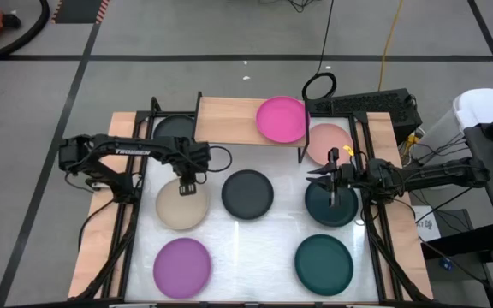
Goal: Place and stack plates onto a shelf
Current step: Stack the gray plate on top of the pink plate on the shelf
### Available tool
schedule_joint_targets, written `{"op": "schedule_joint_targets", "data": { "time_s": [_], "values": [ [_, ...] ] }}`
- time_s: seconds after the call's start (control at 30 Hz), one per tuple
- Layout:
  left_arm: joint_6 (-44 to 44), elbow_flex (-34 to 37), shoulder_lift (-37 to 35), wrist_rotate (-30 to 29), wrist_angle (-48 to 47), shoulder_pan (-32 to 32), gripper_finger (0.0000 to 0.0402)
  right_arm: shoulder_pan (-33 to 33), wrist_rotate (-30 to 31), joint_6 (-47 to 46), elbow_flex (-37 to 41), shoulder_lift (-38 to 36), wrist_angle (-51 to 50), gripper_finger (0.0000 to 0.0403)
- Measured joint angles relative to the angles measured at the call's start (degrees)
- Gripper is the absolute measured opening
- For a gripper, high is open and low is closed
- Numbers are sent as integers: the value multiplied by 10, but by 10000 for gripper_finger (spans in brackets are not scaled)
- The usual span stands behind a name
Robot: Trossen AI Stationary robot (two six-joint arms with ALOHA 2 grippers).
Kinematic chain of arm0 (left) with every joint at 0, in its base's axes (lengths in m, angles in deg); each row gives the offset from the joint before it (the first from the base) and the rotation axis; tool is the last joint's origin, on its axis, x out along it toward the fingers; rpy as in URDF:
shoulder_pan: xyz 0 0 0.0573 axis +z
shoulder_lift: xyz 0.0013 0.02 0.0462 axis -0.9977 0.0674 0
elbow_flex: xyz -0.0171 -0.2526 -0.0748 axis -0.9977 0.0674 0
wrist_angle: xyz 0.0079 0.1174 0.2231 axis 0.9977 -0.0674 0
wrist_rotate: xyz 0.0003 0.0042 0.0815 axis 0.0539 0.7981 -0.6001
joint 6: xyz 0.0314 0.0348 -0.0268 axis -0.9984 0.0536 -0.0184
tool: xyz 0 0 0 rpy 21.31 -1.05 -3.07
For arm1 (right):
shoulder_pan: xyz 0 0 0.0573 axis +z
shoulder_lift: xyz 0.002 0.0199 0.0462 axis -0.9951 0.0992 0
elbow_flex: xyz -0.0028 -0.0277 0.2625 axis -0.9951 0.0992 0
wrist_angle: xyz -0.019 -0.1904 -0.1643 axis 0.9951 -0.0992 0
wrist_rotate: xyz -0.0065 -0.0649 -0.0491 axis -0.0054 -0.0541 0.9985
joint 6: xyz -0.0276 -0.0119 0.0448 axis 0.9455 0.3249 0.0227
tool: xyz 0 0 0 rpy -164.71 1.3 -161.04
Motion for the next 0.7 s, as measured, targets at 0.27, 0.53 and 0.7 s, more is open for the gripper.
{"op": "schedule_joint_targets", "data": {
  "time_s": [0.27,0.53,0.7],
  "values": [
    [-21,0,38,27,11,9,109,0,0,0,0,0,0,73],
    [-15,0,40,63,22,10,16,0,0,5,0,0,0,73],
    [5,-14,40,60,9,8,8,0,0,10,0,0,3,73]
  ]
}}
